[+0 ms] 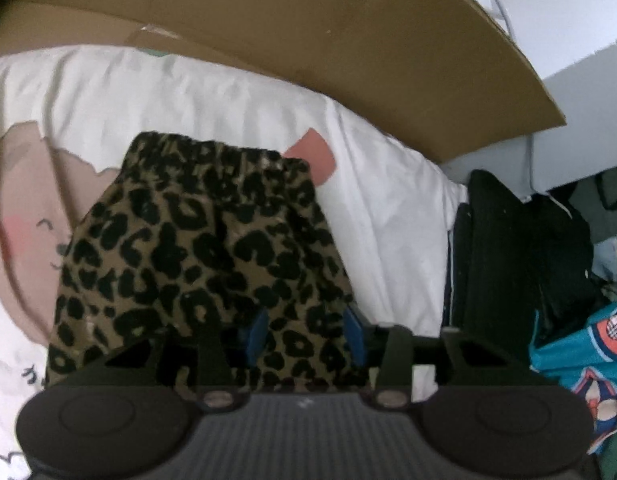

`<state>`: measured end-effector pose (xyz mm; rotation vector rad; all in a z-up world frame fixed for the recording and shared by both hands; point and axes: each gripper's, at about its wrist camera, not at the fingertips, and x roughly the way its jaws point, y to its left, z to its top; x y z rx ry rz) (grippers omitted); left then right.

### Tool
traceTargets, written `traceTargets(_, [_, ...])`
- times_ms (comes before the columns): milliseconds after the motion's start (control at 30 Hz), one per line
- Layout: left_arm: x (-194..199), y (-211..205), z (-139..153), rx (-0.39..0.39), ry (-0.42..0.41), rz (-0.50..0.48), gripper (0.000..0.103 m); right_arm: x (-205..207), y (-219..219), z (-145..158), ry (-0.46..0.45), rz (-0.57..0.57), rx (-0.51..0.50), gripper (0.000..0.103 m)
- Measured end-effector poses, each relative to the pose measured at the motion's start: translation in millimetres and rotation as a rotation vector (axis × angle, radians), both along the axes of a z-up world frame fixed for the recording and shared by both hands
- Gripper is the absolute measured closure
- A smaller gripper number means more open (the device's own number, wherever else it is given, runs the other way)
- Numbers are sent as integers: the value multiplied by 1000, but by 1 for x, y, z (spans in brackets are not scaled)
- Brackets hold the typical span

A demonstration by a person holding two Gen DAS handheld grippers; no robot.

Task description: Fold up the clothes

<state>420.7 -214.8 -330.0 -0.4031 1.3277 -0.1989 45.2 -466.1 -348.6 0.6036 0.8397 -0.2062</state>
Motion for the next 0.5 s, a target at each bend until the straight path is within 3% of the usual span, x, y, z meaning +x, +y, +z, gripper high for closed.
traceTargets(233, [8,0,-17,-3,-21,20,59,3,2,-13,-62,38,-12,63])
traceTargets(500, [15,-12,-30,1,-21,18,62,17,18,-20,-71,72,-20,63])
